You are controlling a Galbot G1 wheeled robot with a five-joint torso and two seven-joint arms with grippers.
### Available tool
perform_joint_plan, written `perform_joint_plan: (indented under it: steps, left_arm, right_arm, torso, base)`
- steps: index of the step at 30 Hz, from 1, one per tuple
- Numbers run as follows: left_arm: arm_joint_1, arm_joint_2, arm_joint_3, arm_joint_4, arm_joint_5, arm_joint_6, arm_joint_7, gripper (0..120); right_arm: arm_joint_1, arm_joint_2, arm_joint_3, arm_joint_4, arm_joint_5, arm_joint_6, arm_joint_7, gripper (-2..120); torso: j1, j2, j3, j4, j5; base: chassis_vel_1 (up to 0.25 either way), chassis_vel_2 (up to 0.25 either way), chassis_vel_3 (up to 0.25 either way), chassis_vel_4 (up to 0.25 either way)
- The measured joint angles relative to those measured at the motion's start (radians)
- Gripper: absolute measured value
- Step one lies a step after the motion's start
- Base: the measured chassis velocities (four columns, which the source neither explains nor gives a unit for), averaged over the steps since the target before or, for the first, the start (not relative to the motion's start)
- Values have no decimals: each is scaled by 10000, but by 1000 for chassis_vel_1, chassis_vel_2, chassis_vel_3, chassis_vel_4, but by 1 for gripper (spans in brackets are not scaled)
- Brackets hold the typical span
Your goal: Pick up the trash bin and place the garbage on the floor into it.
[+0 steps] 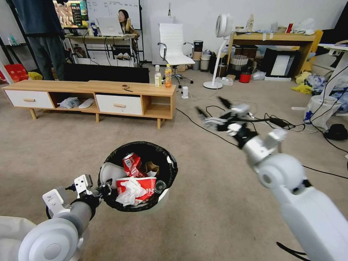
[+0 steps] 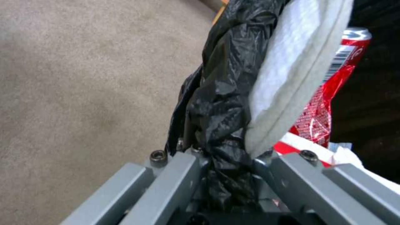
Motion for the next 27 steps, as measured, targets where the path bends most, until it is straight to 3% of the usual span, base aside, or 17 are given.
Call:
perform_joint_plan:
  steps: [4,6,15,21,27]
  left_arm:
    - [-68,-2,44,15,201,0,127,4]
    - [-93,6,67,15,218,-1,148,4]
    - [-114,56,84,6,328,0,286,4]
    - [-114,32,169,7,528,0,512,4]
    - [-118,24,192,6,545,0,565,4]
  right_arm:
    - [-613,205,727,152,-107,-814,1864,100]
    - [-858,316,996,163,-316,-903,2272,100]
    - [-1952,698,2014,387,-1077,-828,2605,100]
    - [-2890,1130,2648,533,-1926,-223,2520,100]
    - [-3632,1549,3133,653,-2420,136,2428,100]
  torso:
    - [0,1,0,4,-1]
    - [0,0,0,6,-4]
    - [0,0,-1,3,-3]
    - [0,1,-1,-6,-2]
    - [0,0,-1,9,-5]
  base:
    - [0,0,0,0]
    - [0,0,0,0]
    - [-31,-26,-28,-27]
    - [-65,-70,-71,-57]
    - [0,0,0,0]
